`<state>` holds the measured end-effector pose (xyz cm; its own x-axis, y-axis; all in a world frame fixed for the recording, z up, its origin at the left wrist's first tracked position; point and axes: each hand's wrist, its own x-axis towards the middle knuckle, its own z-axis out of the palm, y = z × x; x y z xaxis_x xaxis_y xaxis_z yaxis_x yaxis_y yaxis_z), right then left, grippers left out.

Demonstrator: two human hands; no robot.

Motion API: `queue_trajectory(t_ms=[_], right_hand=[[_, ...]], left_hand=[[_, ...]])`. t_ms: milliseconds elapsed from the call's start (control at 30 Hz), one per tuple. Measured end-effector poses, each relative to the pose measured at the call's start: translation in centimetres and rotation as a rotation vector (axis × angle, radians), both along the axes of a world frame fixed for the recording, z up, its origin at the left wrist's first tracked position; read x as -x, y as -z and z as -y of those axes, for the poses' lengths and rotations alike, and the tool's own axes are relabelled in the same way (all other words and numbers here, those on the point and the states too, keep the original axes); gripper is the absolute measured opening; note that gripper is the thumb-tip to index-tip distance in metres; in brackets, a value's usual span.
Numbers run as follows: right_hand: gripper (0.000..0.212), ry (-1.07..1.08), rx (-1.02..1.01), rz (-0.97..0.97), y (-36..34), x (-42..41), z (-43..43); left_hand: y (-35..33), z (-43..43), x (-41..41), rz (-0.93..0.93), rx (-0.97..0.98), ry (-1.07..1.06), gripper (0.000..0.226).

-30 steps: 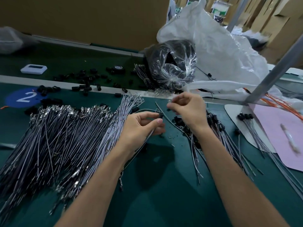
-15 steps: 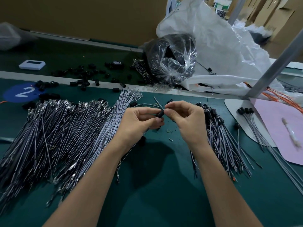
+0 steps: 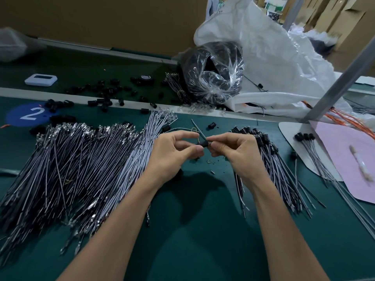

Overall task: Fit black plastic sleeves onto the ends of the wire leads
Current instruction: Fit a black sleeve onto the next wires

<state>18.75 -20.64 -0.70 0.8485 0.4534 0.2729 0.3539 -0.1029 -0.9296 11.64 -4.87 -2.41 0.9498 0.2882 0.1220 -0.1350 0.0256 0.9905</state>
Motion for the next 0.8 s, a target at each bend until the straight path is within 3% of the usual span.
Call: queue_trajectory(t_ms=[200,367,567,800], right_hand=[[0.025,-0.023,-0.033,-0.058,-0.16,-0.16,0.55],[0.023,-0.028,-0.056,-0.118,0.24,-0.03,0.41],[0.023,-0.094,-0.149,-0.193,0.48,0.05,0.45],[0.021,-0.109,-0.174,-0.178,0.64,0.22,0.02]], left_hand=[[0.30,0.42,0.04,0.056,-0.103,0.047,0.020],[0.70,0.66,-0.11,0.122,-0.283,-0.039,0.016],[0.34,0.59,0.07,0.163,-0.142,-0.009,0.027],[0.09,0.67,0.23,0.182,-0.031,0.031,0.024]])
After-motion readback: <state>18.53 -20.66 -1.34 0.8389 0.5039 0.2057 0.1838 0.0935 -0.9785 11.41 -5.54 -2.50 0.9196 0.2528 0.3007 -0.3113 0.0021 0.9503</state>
